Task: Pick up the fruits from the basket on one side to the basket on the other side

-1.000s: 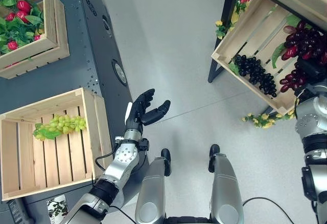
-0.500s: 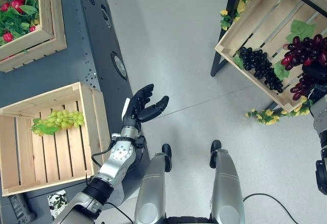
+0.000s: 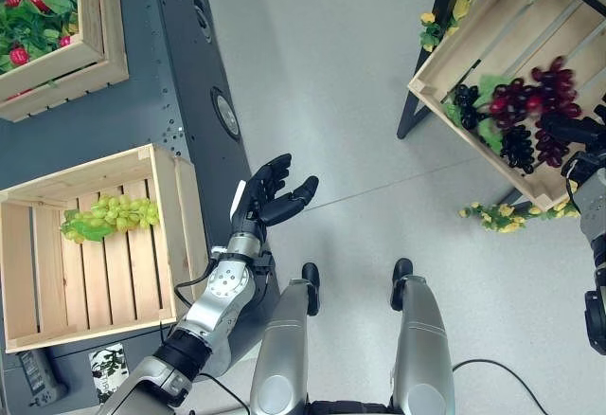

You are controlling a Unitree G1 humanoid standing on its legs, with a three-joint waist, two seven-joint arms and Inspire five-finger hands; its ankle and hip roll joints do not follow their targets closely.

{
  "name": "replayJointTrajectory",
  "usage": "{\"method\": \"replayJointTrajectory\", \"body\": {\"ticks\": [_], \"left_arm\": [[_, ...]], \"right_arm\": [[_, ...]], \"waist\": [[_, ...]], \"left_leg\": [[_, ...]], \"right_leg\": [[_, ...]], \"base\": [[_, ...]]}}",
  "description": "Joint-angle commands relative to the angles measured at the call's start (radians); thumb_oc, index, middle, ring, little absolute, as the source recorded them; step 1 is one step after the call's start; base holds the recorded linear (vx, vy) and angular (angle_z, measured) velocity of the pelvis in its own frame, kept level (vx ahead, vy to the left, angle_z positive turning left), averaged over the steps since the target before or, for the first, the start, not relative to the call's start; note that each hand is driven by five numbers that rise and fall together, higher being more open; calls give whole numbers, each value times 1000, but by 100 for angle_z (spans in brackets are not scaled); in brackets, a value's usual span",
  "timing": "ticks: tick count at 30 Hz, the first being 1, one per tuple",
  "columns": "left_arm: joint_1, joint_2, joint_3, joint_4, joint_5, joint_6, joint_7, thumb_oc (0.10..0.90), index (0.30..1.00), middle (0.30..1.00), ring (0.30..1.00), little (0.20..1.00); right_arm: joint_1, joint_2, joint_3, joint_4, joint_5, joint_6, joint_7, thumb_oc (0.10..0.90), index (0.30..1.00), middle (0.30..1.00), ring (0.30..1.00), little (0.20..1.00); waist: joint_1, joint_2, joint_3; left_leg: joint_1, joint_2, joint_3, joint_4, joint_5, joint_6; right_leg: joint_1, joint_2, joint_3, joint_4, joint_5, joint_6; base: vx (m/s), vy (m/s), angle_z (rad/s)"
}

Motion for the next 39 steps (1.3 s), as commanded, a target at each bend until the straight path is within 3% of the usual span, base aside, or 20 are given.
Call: {"method": "replayJointTrajectory", "body": {"ticks": [1, 15, 21, 28, 33, 39], "left_arm": [[-2, 60, 40, -144, 11, -125, -10, 800, 900, 900, 900, 900], [12, 59, 32, -149, 0, -144, -20, 800, 900, 900, 900, 900], [14, 47, 32, -136, 5, -141, -28, 800, 900, 900, 900, 900], [18, 6, 34, -63, 39, -115, -55, 800, 900, 900, 900, 900], [39, -35, 61, 15, 56, -85, -77, 800, 900, 900, 900, 900], [91, -64, 95, 75, 67, -62, -85, 800, 900, 900, 900, 900]], "right_arm": [[-136, -129, -7, -2, -22, -81, -59, 800, 900, 900, 900, 900], [-186, -144, 14, 27, -50, -42, -82, 800, 900, 900, 900, 900], [-159, -120, 12, 11, -41, -112, 6, 800, 900, 900, 900, 900], [53, 47, -35, -156, 37, -235, 113, 800, 900, 900, 900, 900], [261, 240, -8, -293, -56, -247, 139, 800, 900, 900, 900, 900], [458, 392, 51, -399, -86, -252, 168, 800, 900, 900, 900, 900]], "waist": [[2, -28, -14], [4, -22, -14], [6, -31, -14], [6, -57, -55], [0, -84, -110], [-3, -106, -184]], "left_leg": [[27, -66, 36, 55, -69, 69], [53, -62, 42, 44, -69, 69], [98, -59, 40, 27, -67, 67], [238, -45, 33, -78, -42, 57], [339, -31, 48, -182, -5, 49], [470, -25, 61, -352, 51, 34]], "right_leg": [[101, 38, -60, 13, 10, -84], [119, 33, -65, 8, 7, -89], [168, 29, -72, -6, 3, -93], [326, 26, -81, -123, 22, -88], [435, 24, -89, -239, 60, -72], [570, 39, -91, -412, 99, -46]], "base": [[16, -4, 4], [2, -1, 1], [0, 0, 0], [55, -7, 0], [114, -32, 2], [131, -45, 6]]}}
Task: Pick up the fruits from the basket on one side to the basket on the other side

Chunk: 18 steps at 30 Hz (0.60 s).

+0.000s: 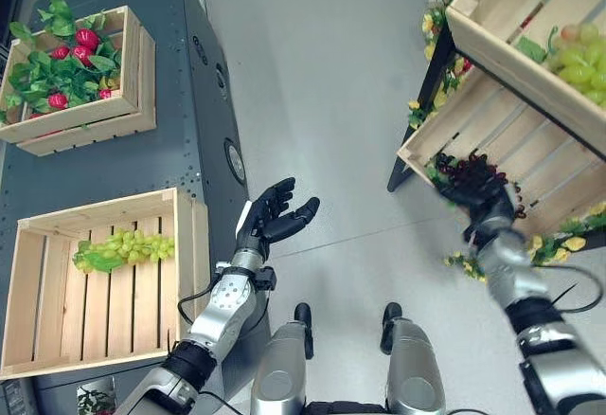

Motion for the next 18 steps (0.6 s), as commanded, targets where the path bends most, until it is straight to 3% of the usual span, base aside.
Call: {"method": "replayJointTrajectory", "body": {"ticks": [1, 10, 18], "left_arm": [[45, -3, 67, -30, 43, -69, -9, 800, 900, 900, 900, 900], [116, -10, 106, -21, 50, -73, -79, 800, 900, 900, 900, 900], [153, -1, 124, -28, 115, -74, -102, 800, 900, 900, 900, 900]], "right_arm": [[19, 13, 7, -68, -36, -113, 61, 800, 900, 900, 900, 900], [125, 93, 17, -54, 15, -110, 141, 800, 900, 900, 900, 900], [178, 116, 94, -136, -84, -97, 230, 800, 900, 900, 900, 900]], "waist": [[-2, -74, -187], [18, -75, -281], [32, -68, -348]], "left_leg": [[26, -31, 71, -30, 10, 56], [115, -35, 54, -194, 68, 42], [166, -36, 36, -313, 106, 33]], "right_leg": [[127, 23, -7, -156, 93, -66], [215, 43, -13, -299, 134, -44], [263, 40, -25, -403, 176, -27]], "base": [[112, -32, 5], [88, -21, 3], [60, 22, 2]]}}
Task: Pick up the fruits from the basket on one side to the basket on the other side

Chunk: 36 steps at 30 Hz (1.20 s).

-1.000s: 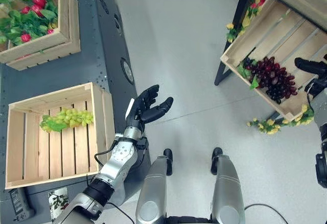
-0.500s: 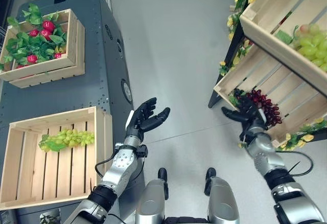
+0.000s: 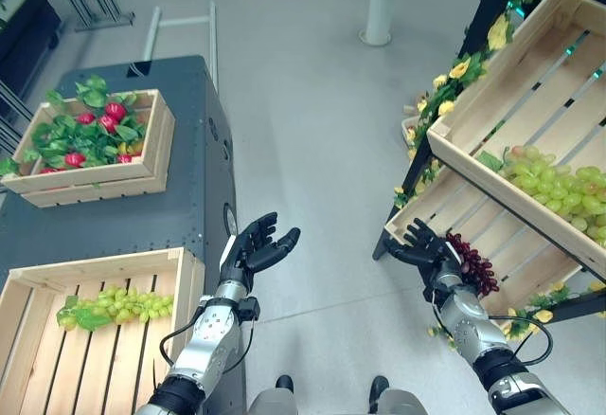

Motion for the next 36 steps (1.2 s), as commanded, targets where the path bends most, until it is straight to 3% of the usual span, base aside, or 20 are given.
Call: {"method": "replayJointTrajectory", "body": {"ticks": [1, 6, 10, 16, 20, 23, 24, 27, 29, 30, 31, 32, 34, 36], "left_arm": [[-41, 15, 31, -54, 84, -87, 7, 800, 900, 900, 900, 900], [-30, 21, 59, -112, 100, -108, 5, 800, 900, 900, 900, 900], [-30, 9, 58, -146, 128, -119, -41, 800, 900, 900, 900, 900], [-49, 23, 16, -148, 186, -127, -8, 800, 900, 900, 900, 900], [-60, 37, 15, -158, 184, -115, -67, 800, 900, 900, 900, 900], [-65, 49, 2, -152, 175, -102, -115, 800, 900, 900, 900, 900], [-64, 58, -9, -150, 160, -105, -150, 800, 900, 900, 900, 900], [-56, 67, -25, -154, 156, -107, -186, 800, 900, 900, 900, 900], [-53, 71, -32, -156, 167, -95, -201, 800, 900, 900, 900, 900], [-58, 80, -42, -162, 169, -78, -227, 800, 900, 900, 900, 900], [-65, 81, -51, -169, 166, -68, -238, 800, 900, 900, 900, 900], [-66, 81, -51, -170, 166, -68, -239, 800, 900, 900, 900, 900], [-107, 79, -86, -170, 162, -70, -248, 800, 900, 900, 900, 900], [-131, 70, -109, -156, 151, -77, -293, 800, 900, 900, 900, 900]], "right_arm": [[-31, -10, 29, -137, -90, -95, 82, 800, 900, 900, 900, 900], [5, 5, 61, -213, -111, -98, 90, 800, 900, 900, 900, 900], [93, 46, 60, -273, -137, -138, 32, 800, 900, 900, 900, 900], [84, 69, 104, -265, -128, -146, 42, 800, 900, 900, 900, 900], [77, 76, 120, -259, -136, -157, 49, 800, 900, 900, 900, 900], [52, 86, 121, -236, -120, -155, 35, 800, 900, 900, 900, 900], [50, 90, 120, -236, -120, -159, 31, 800, 900, 900, 900, 900], [72, 82, 118, -256, -113, -169, 30, 800, 900, 900, 900, 900], [85, 79, 118, -258, -103, -172, 32, 800, 900, 900, 900, 900], [102, 78, 118, -261, -89, -180, 29, 800, 900, 900, 900, 900], [112, 77, 118, -269, -88, -183, 29, 800, 900, 900, 900, 900], [112, 76, 118, -270, -89, -183, 29, 800, 900, 900, 900, 900], [99, 77, 119, -259, -84, -208, 8, 800, 900, 900, 900, 900], [74, 76, 107, -226, -80, -226, -25, 800, 900, 900, 900, 900]], "waist": [[17, -15, -60], [24, -19, -68], [6, -18, -75], [22, -4, -64], [44, 2, -68], [59, 4, -65], [64, 18, -55], [51, 45, -37], [38, 52, -28], [9, 46, -21], [-15, 36, -24], [-19, 36, -21], [-54, 27, -19], [-73, 22, -24]], "left_leg": [[-41, -34, 23, -30, 43, 21], [-39, -28, 50, -24, 42, 16], [-45, -11, 199, -22, 61, 5], [-32, -34, 145, -109, 86, 27], [-47, -45, 111, -133, 98, 32], [-61, -70, 90, -120, 92, 59], [-70, -83, 87, -111, 96, 82], [-71, -92, 56, -93, 91, 98], [-58, -96, 33, -93, 86, 99], [-29, -104, -3, -104, 78, 94], [-13, -105, -38, -108, 64, 85], [-7, -104, -42, -110, 61, 84], [0, -94, -110, -105, 25, 70], [8, -96, -163, -105, 1, 71]], "right_leg": [[12, 4, 14, -45, 84, -64], [23, -1, -14, -67, 90, -64], [41, -24, -108, -81, 101, -50], [16, -49, -119, -52, 107, -23], [4, -71, -138, -38, 117, -9], [-21, -93, -122, 84, 124, -10], [-70, -111, -101, 275, 147, -12], [-171, -99, -39, 493, 170, -24], [-210, -90, -5, 548, 187, -26], [-242, -57, 40, 484, 202, -25], [-256, -50, 89, 340, 218, -27], [-250, -49, 90, 327, 218, -27], [-237, -42, 196, 83, 216, -25], [-229, -10, 259, 5, 219, -15]], "base": [[23, 17, 4], [29, 14, 14], [-5, 34, 58], [-26, 76, 69], [2, 86, 15], [30, 161, 12], [80, 235, 28], [120, 138, 31], [190, -26, 48], [294, -271, 66], [286, -281, 75], [224, -323, 80], [184, -375, 80], [153, -350, 69]]}}
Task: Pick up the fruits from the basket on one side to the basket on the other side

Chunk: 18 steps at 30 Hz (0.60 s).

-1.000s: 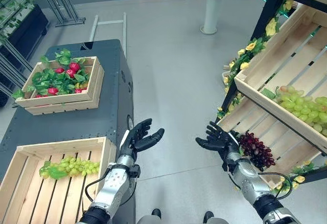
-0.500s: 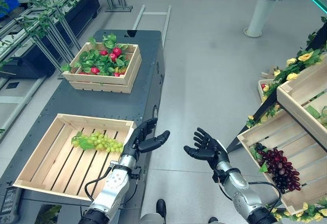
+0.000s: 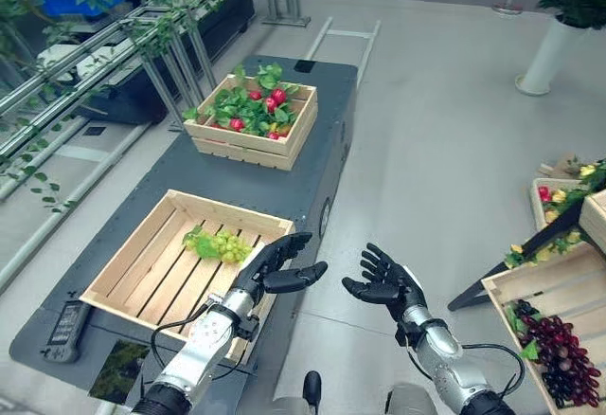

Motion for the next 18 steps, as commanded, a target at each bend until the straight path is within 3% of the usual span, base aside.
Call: {"method": "replayJointTrajectory", "body": {"ticks": [1, 5, 8, 15, 18], "left_arm": [[-135, -13, -32, -83, 3, -83, -82, 800, 900, 900, 900, 900], [-107, -13, -26, -80, 9, -79, -79, 800, 900, 900, 900, 900], [-75, -17, -13, -92, 15, -83, -111, 800, 900, 900, 900, 900], [-35, -20, -2, -111, 6, -89, -89, 800, 900, 900, 900, 900], [-17, -27, 9, -104, -2, -107, -91, 800, 900, 900, 900, 900]], "right_arm": [[-111, 19, -38, -56, 12, -169, -63, 800, 900, 900, 900, 900], [-126, 17, -57, -57, 33, -129, -44, 800, 900, 900, 900, 900], [-107, 2, -68, -66, 42, -108, -35, 800, 900, 900, 900, 900], [-98, 2, -55, -65, 19, -83, -23, 800, 900, 900, 900, 900], [-68, -1, -54, -81, -3, -74, -25, 800, 900, 900, 900, 900]], "waist": [[-41, -31, -13], [-24, -42, -37], [-6, -45, -59], [21, -54, -63], [18, -64, -57]], "left_leg": [[76, -3, -25, 23, -147, -45], [67, 43, -9, 39, -130, -77], [44, 79, 0, 63, -115, -101], [6, 109, 3, 125, -105, -134], [-24, 114, 50, 199, -84, -141]], "right_leg": [[3, 42, 84, -72, 184, -12], [84, 49, 39, -105, 143, -14], [153, 67, 11, -164, 126, -40], [195, 79, -47, -198, 108, -78], [211, 78, -84, -199, 103, -91]], "base": [[133, -335, 111], [106, -246, 117], [188, -308, 9], [105, -129, 2], [64, -59, 12]]}}
